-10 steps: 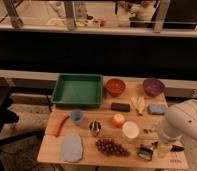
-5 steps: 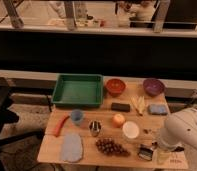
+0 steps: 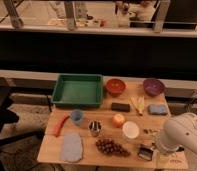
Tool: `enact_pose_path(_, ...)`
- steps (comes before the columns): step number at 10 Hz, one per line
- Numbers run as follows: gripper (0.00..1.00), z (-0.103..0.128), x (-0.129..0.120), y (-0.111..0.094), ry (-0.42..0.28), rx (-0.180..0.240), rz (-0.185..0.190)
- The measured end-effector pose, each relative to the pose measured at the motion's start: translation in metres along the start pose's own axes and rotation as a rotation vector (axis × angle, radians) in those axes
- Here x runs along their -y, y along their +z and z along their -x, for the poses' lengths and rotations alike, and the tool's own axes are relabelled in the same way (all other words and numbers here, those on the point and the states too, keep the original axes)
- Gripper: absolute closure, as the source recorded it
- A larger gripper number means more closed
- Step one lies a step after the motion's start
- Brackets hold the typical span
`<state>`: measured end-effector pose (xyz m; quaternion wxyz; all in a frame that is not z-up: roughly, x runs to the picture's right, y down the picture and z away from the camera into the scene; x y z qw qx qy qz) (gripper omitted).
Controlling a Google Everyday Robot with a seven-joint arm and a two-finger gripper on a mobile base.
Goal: Place eraser in red bowl
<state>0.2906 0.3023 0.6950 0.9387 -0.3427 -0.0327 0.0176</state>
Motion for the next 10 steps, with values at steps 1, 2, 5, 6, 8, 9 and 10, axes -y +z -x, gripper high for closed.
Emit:
enact_pose_path(1, 0.20, -0.001, -0.003, 0.005, -0.003, 0.004, 0.004)
enact_pose_path(2, 0.20, -0.002, -0.004, 0.008, -0.002, 0.004, 0.007)
enact_pose_path(5, 0.20, -0.006, -0.007, 0.018, -0.004, 0.006, 0.016)
enact_pose_path(6, 0.20, -0.009, -0.010, 0.023, -0.004, 0.008, 0.019)
enact_pose_path(8, 0.20, -0.014, -0.014, 0.031, -0.002, 0.011, 0.024)
enact_pose_path(9, 0.21, -0.016, -0.015, 0.033, 0.000, 0.012, 0.025)
enact_pose_path(10, 0.24, -0.016, -0.014, 0.035, -0.002, 0.015, 0.027)
